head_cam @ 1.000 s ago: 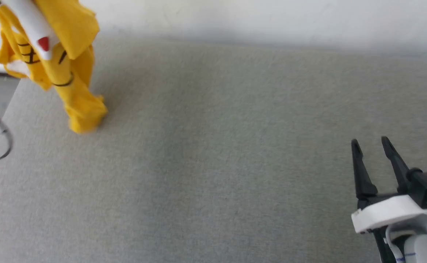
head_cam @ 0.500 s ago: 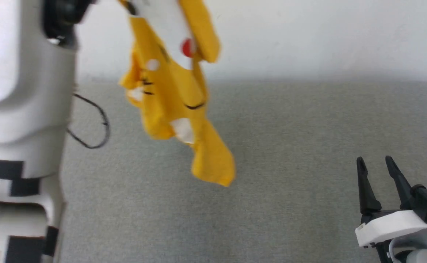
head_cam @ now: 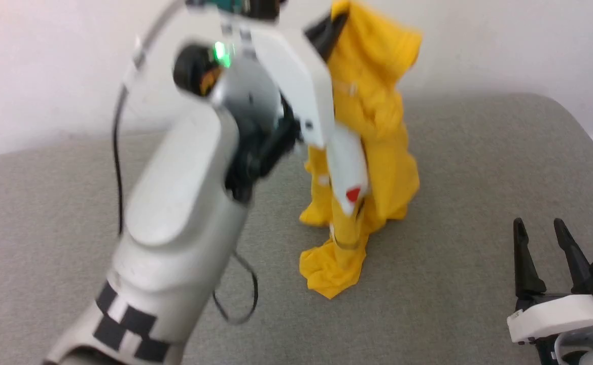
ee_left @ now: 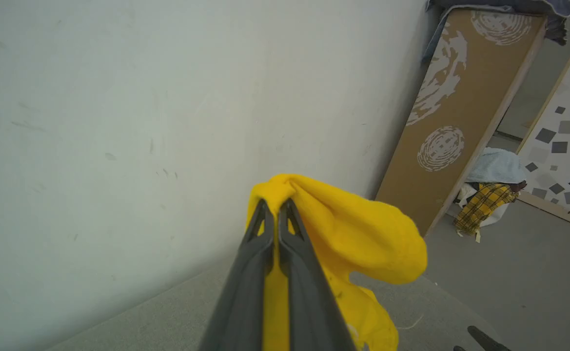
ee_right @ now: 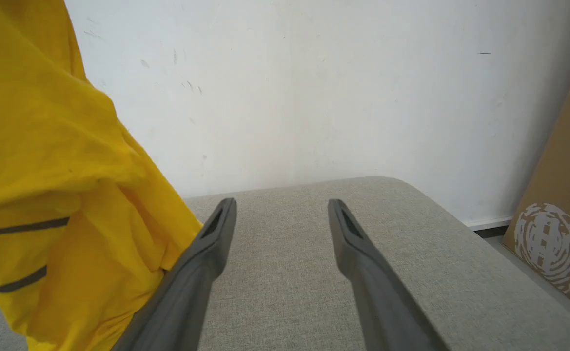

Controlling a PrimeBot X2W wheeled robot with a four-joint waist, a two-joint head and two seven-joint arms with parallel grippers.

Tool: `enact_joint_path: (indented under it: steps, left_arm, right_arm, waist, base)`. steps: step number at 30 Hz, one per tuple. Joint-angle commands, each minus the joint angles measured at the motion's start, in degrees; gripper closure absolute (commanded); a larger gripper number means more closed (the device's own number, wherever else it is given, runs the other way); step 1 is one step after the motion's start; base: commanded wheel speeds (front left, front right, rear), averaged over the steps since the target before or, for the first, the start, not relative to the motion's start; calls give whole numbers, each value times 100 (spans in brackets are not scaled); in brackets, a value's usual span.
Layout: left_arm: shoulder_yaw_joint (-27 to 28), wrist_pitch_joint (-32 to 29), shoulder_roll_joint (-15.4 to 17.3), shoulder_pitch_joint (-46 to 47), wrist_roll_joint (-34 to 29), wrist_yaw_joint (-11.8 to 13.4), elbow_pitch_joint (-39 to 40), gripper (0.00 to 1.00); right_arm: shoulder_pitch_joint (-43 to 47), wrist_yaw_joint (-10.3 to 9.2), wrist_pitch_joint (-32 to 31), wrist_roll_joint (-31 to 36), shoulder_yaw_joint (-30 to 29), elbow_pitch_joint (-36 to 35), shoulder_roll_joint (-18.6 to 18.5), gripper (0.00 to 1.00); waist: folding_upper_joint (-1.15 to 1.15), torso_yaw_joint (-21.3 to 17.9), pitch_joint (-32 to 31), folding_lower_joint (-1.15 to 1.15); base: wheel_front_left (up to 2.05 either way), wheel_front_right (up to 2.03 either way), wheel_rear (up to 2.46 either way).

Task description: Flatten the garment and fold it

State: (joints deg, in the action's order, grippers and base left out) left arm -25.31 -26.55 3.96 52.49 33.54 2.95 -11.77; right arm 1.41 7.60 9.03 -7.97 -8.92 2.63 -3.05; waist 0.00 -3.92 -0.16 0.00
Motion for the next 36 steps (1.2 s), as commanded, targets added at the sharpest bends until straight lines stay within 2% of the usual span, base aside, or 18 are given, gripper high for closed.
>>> enact_joint_path:
  steps: [1, 8, 14, 16, 17, 21, 26, 30, 36]
  left_arm:
    - [-46, 127, -6, -298, -28, 83, -62, 100]
    - [-297, 917, -68, -1596, -50, 477, -965, 100]
    - [-589, 1027, -90, -2072, 20, 516, -1914, 100]
    - [-634, 1082, -96, -2092, 107, 475, -2058, 52]
    - [-650, 1140, -99, -2074, 155, 449, -2088, 0]
    - [-650, 1536, -105, -1926, 323, 401, -2018, 0]
    - [-486, 2186, -82, -1917, 451, 343, -1518, 0]
    - [-198, 2789, 239, -2305, 390, 473, -803, 0]
    - [184, 3623, 1026, -3600, 130, 792, 378, 0]
  right_arm:
    - [-63, -11, -7, -49, 17, -4, 17, 0]
    - [-269, -11, 24, -78, 85, 84, 17, 0]
    - [-381, -11, 1, -47, 127, 142, 17, 0]
    - [-388, -11, -8, -36, 117, 155, 17, 0]
    - [-389, -11, -16, -28, 115, 162, 17, 0]
    - [-390, -11, -34, -26, 152, 197, 17, 0]
    - [-331, -11, -49, -35, 165, 230, 17, 0]
    - [-203, -11, -78, -27, 140, 216, 17, 0]
    - [46, -11, -128, -29, 113, 158, 17, 0]
  waist:
    - [0, -218, 213, 0]
    - [0, -472, 554, 0]
    - [0, -516, 721, 0]
    - [0, -471, 748, 0]
    - [0, -435, 751, 0]
    - [0, -314, 682, 0]
    - [0, -194, 487, 0]
    - [0, -132, 344, 0]
    - [0, -91, 247, 0]
  base:
    - [0, 0, 0]
    - [0, 0, 0]
    - [0, 0, 0]
    - [0, 0, 0]
    - [0, 0, 0]
    - [0, 0, 0]
    - [0, 0, 0]
    - [0, 0, 0]
    - [0, 0, 0]
